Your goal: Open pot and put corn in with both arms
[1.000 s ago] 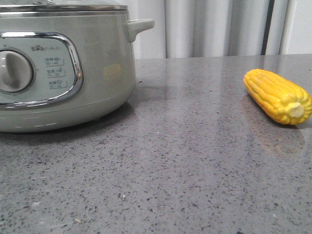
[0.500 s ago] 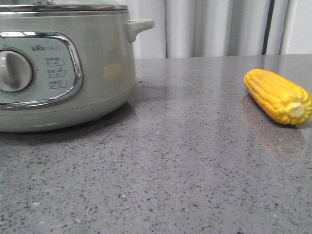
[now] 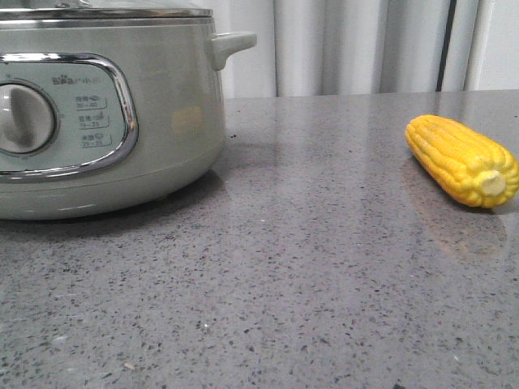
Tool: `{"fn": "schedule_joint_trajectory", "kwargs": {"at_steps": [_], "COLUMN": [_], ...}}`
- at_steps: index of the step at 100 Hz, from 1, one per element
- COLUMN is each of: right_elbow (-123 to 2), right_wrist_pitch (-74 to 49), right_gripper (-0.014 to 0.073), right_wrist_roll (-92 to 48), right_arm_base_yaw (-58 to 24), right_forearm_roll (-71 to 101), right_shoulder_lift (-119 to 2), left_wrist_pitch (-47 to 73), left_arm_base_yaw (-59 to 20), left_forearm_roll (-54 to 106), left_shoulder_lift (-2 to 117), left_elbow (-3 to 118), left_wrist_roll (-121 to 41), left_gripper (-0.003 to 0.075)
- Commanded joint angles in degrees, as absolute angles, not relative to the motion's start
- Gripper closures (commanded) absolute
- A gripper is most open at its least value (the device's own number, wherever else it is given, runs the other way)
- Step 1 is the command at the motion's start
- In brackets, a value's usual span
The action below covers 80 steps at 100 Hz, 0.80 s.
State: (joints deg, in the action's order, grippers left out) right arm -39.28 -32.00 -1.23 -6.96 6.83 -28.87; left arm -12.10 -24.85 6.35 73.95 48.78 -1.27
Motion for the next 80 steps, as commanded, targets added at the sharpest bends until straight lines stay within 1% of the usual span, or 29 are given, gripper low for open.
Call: {"fn": "schedule_joint_trajectory", "kwargs": {"at_steps": [1,7,17,38,53,65,72,80], "right_elbow": [-41.4,-41.4,-41.4,-41.4,-41.4,-41.3,-41.1,-40.8], "right_wrist_pitch": [-27.4,-27.4,-27.4,-27.5,-27.6,-27.6,-27.6,-27.9], "right_gripper": [0.0091,0.0091,0.0091,0.0091,0.0091,0.0091,0.0091,0.0091], "right_wrist_roll": [-1.7,-1.7,-1.7,-1.7,-1.7,-1.7,-1.7,-1.7], "right_arm_base_yaw": [-6.8,-6.8,-6.8,-6.8,-6.8,-6.8,-6.8,-6.8], "right_forearm_roll": [6.4,6.4,6.3,6.2,6.2,5.9,5.8,5.8], "right_shoulder_lift": [-29.4,-29.4,-29.4,-29.5,-29.5,-29.5,-29.5,-29.5], "left_wrist_pitch": [-14.7,-14.7,-14.5,-9.2,-9.0,-8.8,-7.3,-2.8], "left_arm_base_yaw": [-24.9,-24.9,-24.9,-24.8,-24.2,-20.9,-17.4,-11.7], "left_forearm_roll": [6.7,6.7,6.7,6.7,6.7,6.7,6.7,6.7], "left_shoulder_lift": [73.1,72.9,72.3,70.0,66.7,63.4,61.3,59.2], "left_elbow": [50.4,50.6,52.3,58.9,62.1,63.0,63.0,63.0], "left_wrist_roll": [-1.3,-1.3,-1.3,-1.3,-1.4,-1.4,-1.4,-1.4], "left_gripper": [0.0592,0.061,0.0609,0.0609,0.0609,0.0609,0.0609,0.0609]}}
